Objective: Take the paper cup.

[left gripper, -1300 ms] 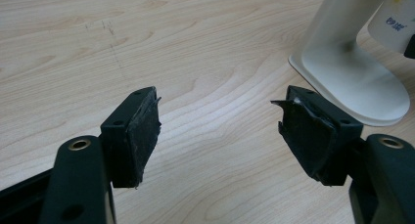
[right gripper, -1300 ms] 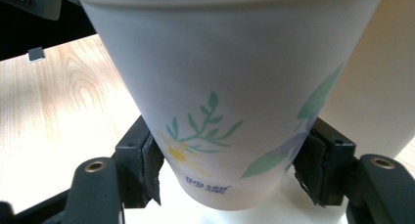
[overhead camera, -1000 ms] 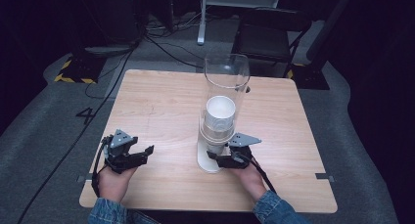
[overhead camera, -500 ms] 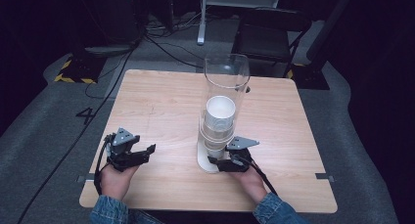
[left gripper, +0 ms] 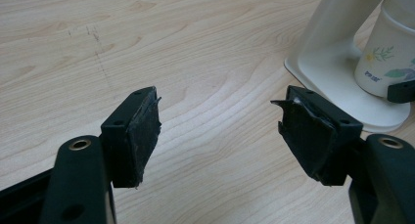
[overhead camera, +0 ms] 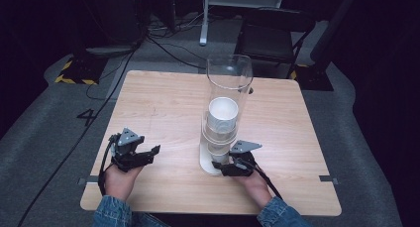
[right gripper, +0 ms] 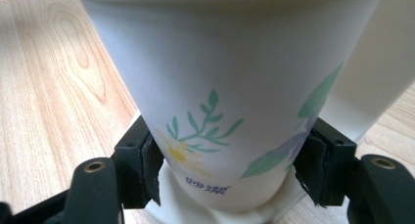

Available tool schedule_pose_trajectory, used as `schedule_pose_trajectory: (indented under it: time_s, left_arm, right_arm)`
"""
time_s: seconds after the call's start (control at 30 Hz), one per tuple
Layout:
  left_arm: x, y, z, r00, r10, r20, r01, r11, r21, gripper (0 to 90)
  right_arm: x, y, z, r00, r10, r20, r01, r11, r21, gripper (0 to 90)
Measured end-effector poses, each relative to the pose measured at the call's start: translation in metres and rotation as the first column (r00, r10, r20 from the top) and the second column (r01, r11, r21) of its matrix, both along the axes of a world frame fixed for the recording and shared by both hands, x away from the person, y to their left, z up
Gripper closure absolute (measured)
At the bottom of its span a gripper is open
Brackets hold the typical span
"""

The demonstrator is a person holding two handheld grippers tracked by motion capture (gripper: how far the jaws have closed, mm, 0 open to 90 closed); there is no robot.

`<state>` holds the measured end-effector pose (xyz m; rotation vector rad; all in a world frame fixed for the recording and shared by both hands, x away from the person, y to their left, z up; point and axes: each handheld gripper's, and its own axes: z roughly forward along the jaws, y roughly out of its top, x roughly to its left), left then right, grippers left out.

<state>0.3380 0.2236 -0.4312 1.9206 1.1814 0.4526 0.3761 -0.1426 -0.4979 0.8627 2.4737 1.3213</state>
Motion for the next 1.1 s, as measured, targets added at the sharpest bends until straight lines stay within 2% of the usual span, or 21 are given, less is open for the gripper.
schedule_pose_trajectory:
  time_s: [0.27, 0.6, 1.1]
  left_arm:
    - [0.005, -0.002, -0.001, 1.0, -0.002, -0.002, 0.002, 1.0, -0.003, 31.1]
    - [0.016, -0.01, -0.002, 0.9996, -0.028, -0.002, 0.028, 0.9996, -0.001, 31.3]
    - [0.029, -0.017, 0.0, 0.9988, -0.049, -0.002, 0.049, 0.9987, -0.009, 31.3]
  right_arm:
    - [-0.004, -0.01, 0.004, 0.9997, -0.025, 0.002, 0.025, 1.0, -0.016, 34.4]
    - [-0.01, -0.028, 0.006, 0.9976, -0.065, 0.021, 0.066, 0.997, -0.041, 34.4]
    - [-0.014, -0.06, 0.015, 0.9906, -0.134, 0.029, 0.134, 0.99, -0.034, 34.4]
